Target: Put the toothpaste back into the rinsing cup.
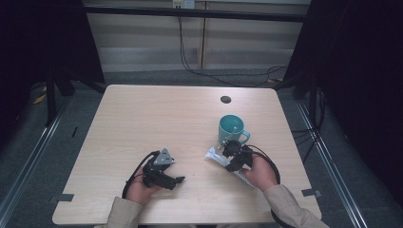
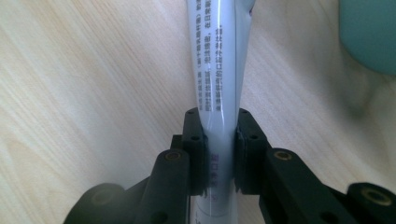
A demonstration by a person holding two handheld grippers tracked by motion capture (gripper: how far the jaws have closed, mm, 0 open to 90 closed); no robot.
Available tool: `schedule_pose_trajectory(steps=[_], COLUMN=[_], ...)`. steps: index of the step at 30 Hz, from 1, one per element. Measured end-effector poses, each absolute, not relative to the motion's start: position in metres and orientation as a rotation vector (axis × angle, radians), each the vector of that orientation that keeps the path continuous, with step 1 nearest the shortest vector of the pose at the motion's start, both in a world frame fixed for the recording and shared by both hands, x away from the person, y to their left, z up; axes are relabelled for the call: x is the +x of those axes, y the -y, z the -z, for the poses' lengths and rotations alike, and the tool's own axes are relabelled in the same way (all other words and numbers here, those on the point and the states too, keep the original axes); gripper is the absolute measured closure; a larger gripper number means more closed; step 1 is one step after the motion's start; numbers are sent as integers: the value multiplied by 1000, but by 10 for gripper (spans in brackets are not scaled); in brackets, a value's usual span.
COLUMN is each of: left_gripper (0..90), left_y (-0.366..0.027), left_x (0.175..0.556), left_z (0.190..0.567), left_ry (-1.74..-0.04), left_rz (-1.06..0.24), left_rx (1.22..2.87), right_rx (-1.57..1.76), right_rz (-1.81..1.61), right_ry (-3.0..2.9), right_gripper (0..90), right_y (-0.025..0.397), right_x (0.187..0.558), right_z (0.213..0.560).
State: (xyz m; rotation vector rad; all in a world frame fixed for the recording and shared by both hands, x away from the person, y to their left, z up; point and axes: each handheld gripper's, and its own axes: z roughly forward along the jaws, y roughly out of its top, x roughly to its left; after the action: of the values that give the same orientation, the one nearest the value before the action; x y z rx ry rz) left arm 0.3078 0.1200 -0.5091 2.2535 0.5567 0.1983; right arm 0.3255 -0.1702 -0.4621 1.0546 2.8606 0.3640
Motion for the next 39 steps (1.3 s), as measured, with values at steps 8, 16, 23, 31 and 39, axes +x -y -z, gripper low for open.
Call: schedule_pose_trajectory(steps=[8,16,23,31,39], left_gripper=[183,183,183,183,183], left_y=[-120,-120,-120,-120,-120], left_x=[308,308,308,308,308], left_z=[509,509,509,509,509], left_ry=[-557,-556,-557,-557,-551], left_rz=[-198,-198,-198,-198,-200], left_rx=[2253,2253,2253,2254,2259], right_rx=[1058,1086,1108,1106,1100], right_rz=[-520,-662,-794,-927,-1035], right_ry=[-2818,-2755,-2701,-2613,-2523], right_gripper=[771,771,771,770,771], right_y=[173,178,185,189,192], right_x=[322,321,321,319,319], right_z=[448,439,433,425,415])
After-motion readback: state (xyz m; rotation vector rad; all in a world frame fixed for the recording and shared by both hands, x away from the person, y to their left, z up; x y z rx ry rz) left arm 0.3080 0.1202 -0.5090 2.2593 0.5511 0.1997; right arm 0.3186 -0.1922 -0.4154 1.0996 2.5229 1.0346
